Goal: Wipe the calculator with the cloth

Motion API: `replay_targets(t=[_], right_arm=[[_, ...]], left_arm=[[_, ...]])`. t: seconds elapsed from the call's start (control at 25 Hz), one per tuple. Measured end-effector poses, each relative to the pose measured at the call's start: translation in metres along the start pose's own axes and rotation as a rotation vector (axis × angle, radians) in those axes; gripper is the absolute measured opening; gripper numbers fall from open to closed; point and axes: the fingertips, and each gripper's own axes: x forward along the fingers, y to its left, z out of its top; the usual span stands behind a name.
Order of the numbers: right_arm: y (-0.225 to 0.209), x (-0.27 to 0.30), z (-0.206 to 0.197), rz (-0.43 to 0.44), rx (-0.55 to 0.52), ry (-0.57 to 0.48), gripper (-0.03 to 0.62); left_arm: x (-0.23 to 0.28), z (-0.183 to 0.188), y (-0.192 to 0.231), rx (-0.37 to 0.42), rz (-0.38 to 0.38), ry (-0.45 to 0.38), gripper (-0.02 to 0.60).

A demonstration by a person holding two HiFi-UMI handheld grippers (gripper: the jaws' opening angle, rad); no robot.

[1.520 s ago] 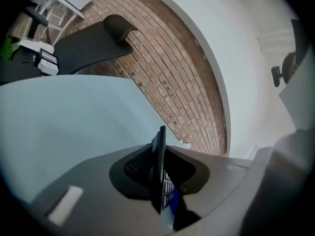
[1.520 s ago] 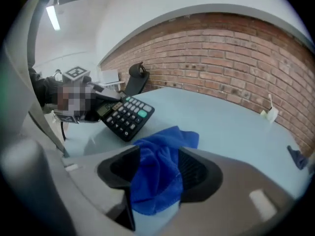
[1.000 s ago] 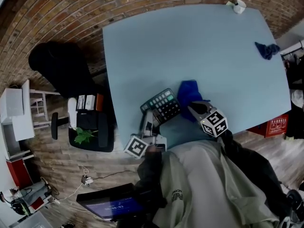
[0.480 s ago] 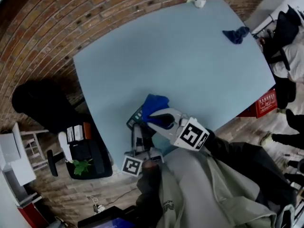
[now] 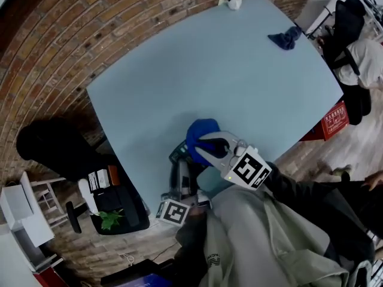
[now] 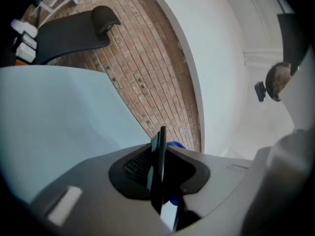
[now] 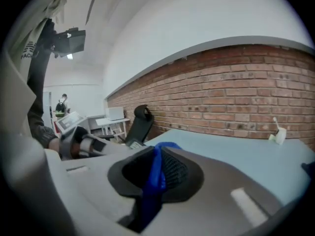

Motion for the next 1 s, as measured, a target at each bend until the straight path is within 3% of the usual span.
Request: replay_targets(t=[0.08,0.16,0.24,0.32,0.4,0.48,0.72,0.8,0.88,1.0], right_arm=[[0.036,0.012,0.017,0.061,-0.022,-0.018,0.044],[0.049,0.019,0.035,0.068,-0.07,-0.061,0.043],[0.029,0.018,0.045,0.032,-0.064,-0.111,0.043],[-0.013,0.01,0.047,-0.042,0.015,-0.122,0.041],[-0.042,0.002,0.044,-0.045,0.098,-0.09,0.041],[-0.038,0.002,0.043,0.041,0.138,-0.057,0.041],[0.058,0.024,0.078,0.316,0.103,-0.072,0.041],[0.063,0.03,0.081,0.322,-0.003,-0.065,0.041],[0.044,0.03,0.077,0.27,-0.073,-0.073,0.041],[-0.003,0.016,0.06,0.157,-0.047,-0.041,0.041]], left_arm=[[0.01,-0.002,-0.015,0.075,-0.035,0.029,0.067],[0.012,0.001,-0.024,0.107,-0.07,0.027,0.06],[0.008,0.007,-0.029,0.166,-0.092,0.023,0.06],[0.001,0.011,-0.036,0.272,-0.1,0.027,0.061],[-0.003,0.014,-0.042,0.343,-0.113,0.025,0.061],[-0.002,0.013,-0.044,0.356,-0.126,0.022,0.061],[0.007,0.005,-0.048,0.394,-0.123,0.034,0.06],[0.006,0.008,-0.047,0.378,-0.117,0.025,0.06],[0.003,0.013,-0.043,0.326,-0.104,0.008,0.06],[-0.004,0.022,-0.038,0.247,-0.086,-0.032,0.06]])
